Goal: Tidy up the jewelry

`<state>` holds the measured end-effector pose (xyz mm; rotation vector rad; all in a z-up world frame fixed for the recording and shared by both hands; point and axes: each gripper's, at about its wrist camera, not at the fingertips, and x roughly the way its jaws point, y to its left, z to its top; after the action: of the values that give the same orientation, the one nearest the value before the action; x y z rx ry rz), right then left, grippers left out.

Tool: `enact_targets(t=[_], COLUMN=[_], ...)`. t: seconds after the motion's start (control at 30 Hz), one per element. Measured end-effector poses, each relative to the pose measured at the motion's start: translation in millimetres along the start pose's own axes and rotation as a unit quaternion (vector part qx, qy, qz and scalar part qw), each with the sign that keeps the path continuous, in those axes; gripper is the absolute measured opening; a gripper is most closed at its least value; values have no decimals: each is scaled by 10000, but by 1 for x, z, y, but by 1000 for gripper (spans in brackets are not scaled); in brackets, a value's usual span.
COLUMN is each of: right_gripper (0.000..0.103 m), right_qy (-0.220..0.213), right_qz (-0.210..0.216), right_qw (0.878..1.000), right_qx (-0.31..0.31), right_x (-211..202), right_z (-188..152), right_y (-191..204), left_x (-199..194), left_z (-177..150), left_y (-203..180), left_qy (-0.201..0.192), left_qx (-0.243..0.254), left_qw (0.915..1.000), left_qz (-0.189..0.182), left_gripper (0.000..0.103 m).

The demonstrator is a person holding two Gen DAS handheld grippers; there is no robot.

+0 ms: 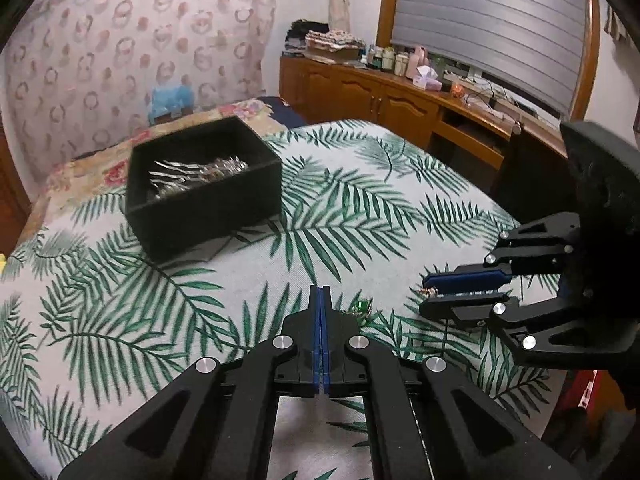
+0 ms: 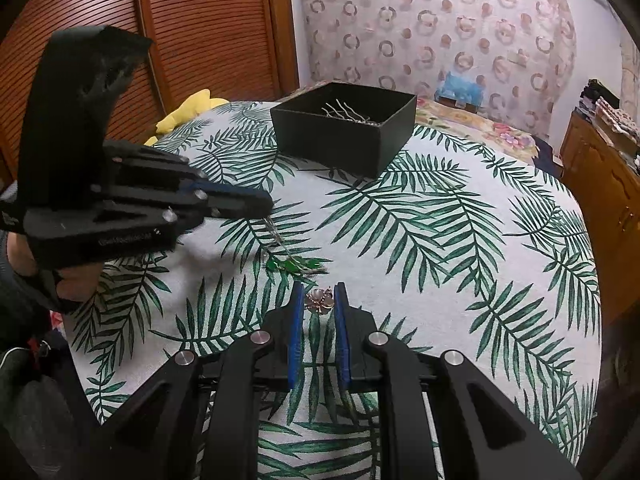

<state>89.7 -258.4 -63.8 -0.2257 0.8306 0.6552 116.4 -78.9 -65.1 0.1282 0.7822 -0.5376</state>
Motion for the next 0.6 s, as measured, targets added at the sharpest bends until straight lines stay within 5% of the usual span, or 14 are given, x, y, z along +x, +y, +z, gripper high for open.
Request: enact_targets(t=[0.6], right_gripper=[17], right_qy=[-271], right_qz=[-18], right_qw=[9996], right_qx=[-57], right_x=[3], right_z=[42], right_y=[-5], left_x=[-49], left_z=[38], left_y=[21], left_qy=[-657], left_qx=[-4], left_qw=[9967], left_qz=[479], left_gripper=[0])
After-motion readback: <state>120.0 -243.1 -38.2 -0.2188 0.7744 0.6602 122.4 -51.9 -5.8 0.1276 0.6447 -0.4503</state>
